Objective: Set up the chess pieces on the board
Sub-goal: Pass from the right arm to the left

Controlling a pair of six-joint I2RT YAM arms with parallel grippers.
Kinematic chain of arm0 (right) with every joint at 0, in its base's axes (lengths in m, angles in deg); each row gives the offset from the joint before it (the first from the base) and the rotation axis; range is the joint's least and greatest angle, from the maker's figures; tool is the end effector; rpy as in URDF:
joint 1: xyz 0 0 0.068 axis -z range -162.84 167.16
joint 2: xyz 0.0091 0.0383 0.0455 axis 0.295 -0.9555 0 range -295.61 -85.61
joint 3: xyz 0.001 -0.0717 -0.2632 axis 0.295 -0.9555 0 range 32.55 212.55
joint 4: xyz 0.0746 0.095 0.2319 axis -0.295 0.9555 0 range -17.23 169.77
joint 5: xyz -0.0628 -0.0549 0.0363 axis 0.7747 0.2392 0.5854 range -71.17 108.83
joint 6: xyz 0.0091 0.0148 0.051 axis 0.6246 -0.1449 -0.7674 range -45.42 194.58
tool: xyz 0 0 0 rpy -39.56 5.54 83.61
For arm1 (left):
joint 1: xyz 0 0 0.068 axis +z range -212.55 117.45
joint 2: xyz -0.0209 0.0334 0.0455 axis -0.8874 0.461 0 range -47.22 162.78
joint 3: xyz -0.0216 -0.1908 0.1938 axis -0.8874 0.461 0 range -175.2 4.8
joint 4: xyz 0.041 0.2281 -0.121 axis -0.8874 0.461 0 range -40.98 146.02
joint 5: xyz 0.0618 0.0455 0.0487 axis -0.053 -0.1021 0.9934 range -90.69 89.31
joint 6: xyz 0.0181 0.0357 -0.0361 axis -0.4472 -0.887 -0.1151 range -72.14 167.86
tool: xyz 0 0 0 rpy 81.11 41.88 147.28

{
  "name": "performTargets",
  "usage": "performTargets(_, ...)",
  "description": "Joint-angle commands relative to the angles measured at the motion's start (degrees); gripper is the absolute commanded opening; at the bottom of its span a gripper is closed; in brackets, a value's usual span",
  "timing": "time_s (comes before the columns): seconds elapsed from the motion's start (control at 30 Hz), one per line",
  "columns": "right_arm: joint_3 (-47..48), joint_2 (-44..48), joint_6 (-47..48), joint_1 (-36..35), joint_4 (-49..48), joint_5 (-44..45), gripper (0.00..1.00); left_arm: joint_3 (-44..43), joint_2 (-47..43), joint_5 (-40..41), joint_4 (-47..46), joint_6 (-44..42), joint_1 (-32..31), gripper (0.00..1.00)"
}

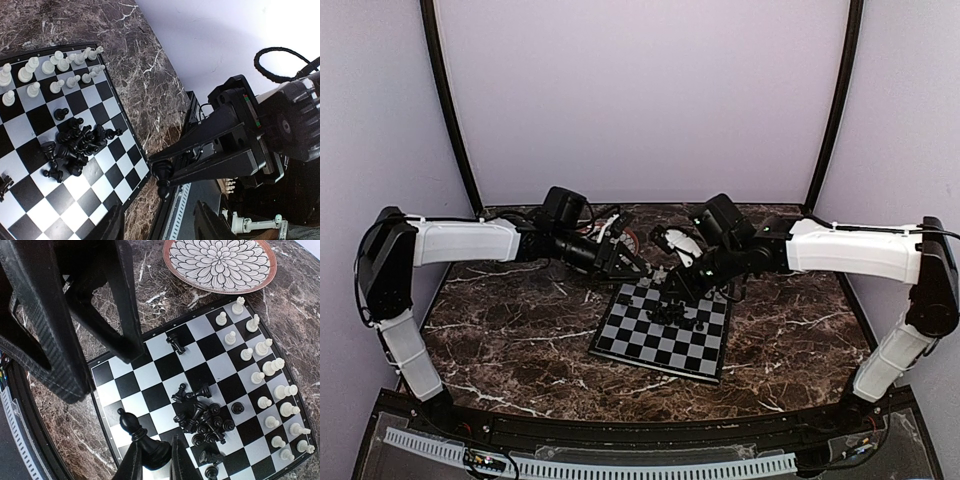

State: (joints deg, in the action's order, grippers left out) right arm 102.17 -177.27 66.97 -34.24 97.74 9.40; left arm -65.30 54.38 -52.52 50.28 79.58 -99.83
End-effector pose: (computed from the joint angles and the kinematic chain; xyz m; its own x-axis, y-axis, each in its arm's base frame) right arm 0.2150 0.2785 0.2612 -0.5637 -0.4966 -0.6600 -0.7728 0.5992 0.2091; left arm 0.2966 -0.2610 0.2433 -0.8397 0.2307 -0.4917 0.5395 0.2499 -0.8041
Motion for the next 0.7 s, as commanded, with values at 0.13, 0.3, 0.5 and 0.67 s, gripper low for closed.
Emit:
performTargets(0.13,2.0,0.35,1.11,-0.41,-3.44,-2.25,0.03,-2.59,1.85,-3.98,-1.73,1.31,-0.9,0.44)
performTargets(0.3,2.03,0.21,0.57,-0.37,-3.95,-2.78,0.03,-2.71,2.72,-5.29,-2.78,2.24,-1.58,0.4)
performTargets(0.5,0.95,0.75,-0.24,-0.44,-4.79,-3.1,0.04,-1.87,2.97,-6.18,-4.66,3.49,-2.03,0.29)
performTargets(0.67,0.34,1.13,-0.67,-0.4,-5.11,-3.2,0.05,-1.83,3.28,-6.67,-6.08,4.02,-2.47,0.18)
